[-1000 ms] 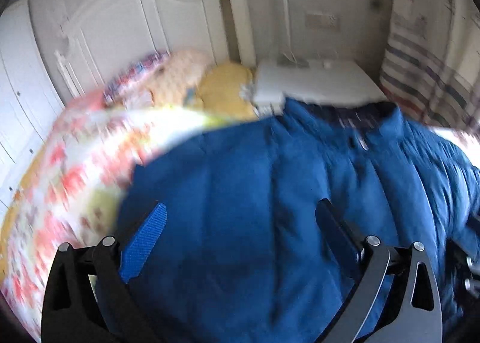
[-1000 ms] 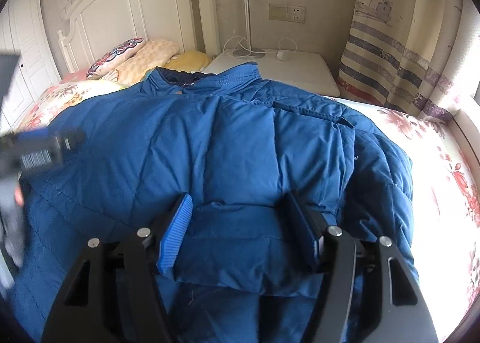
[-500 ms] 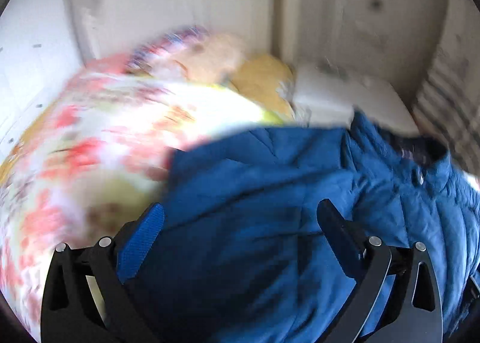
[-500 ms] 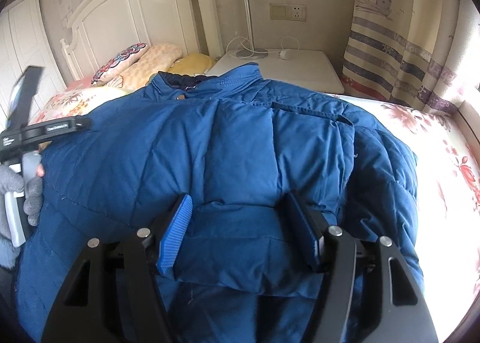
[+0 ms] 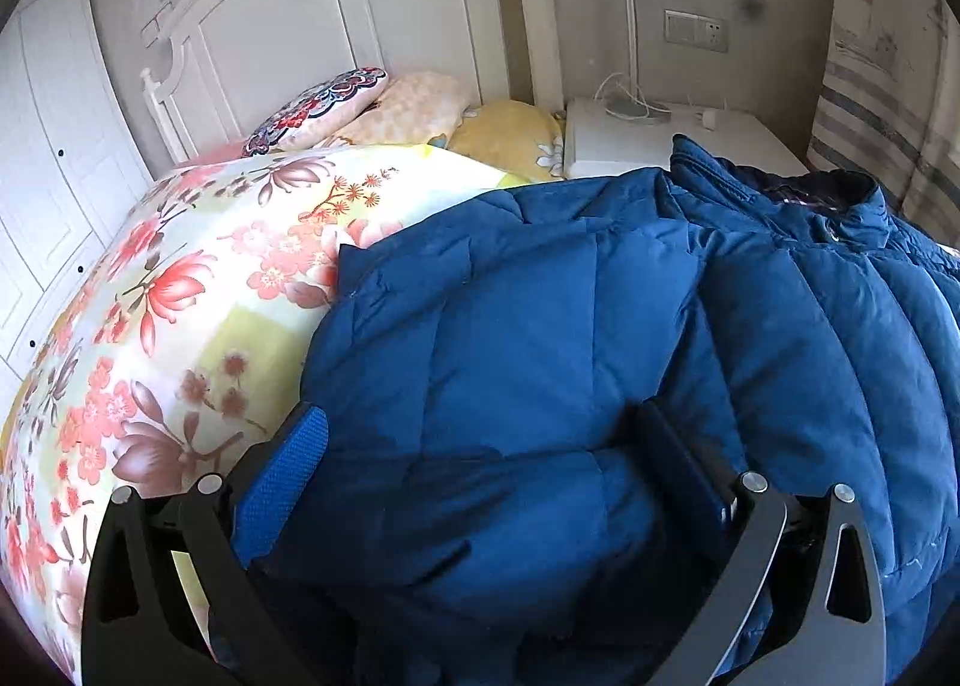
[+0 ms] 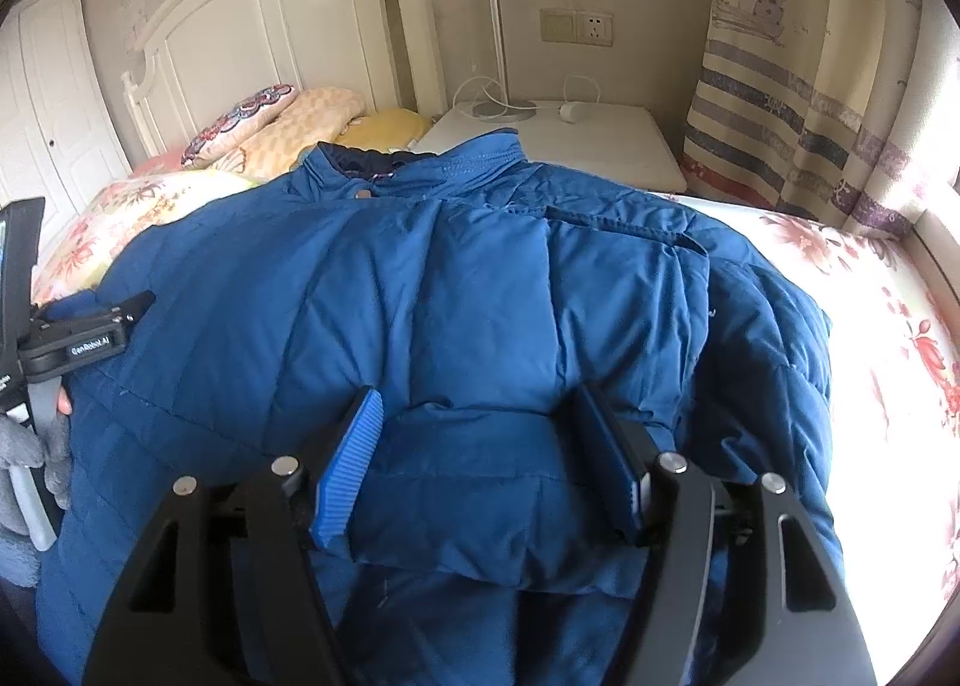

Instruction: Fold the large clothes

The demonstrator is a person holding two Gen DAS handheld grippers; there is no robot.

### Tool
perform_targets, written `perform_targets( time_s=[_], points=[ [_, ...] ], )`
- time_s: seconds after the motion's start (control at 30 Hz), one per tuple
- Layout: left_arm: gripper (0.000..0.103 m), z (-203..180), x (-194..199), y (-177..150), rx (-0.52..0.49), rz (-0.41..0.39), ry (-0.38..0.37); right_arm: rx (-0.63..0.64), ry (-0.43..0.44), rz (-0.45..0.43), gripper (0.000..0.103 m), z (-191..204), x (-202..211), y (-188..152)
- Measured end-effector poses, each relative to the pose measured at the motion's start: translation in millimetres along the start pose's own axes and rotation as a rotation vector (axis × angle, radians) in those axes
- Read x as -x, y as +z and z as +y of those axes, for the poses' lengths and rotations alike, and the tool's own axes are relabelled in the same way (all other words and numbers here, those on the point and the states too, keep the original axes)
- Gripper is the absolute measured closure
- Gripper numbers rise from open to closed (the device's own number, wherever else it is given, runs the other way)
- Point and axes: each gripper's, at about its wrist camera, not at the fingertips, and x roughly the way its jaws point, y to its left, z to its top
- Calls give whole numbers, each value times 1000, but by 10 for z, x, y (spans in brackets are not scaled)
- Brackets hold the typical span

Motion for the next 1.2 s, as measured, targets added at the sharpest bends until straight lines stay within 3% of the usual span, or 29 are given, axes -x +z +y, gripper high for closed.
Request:
perform_targets(
  time_s=[0.13,0.23,0.3,0.37,0.47,0.6,0.67,0.8,0.9,0.97,1.2],
  points=[
    [4,1,96,-63,8,-9,6,10,-40,46,35,107,90,106],
    [4,-9,104,-62,7,-10,13,-13,-17,-77,35,234,352,319],
    [4,-4,103,-60,8,-10,12,53,-32,-94,36,415,318,490],
    [4,-2,106,-59,9,-11,15,100,-52,-66,36,493,148,569],
    [4,1,112,-58,11,-11,15,124,-59,87,31,507,-374,496],
    [4,1,103,-59,13,-9,14,114,-11,95,33,453,-343,495],
    [4,-1,105,-58,14,-10,14,96,9,48,33,328,-168,562],
    [4,8,87,-48,19,-8,11,-61,-79,-58,31,-290,54,606],
    [4,16,88,-49,27,-8,7,-195,-67,59,27,-806,-232,447],
    [4,17,89,-48,27,-8,8,-224,13,26,27,-920,-294,321],
    [4,21,91,-49,27,-9,9,-258,72,18,23,-1035,-343,302]
  ],
)
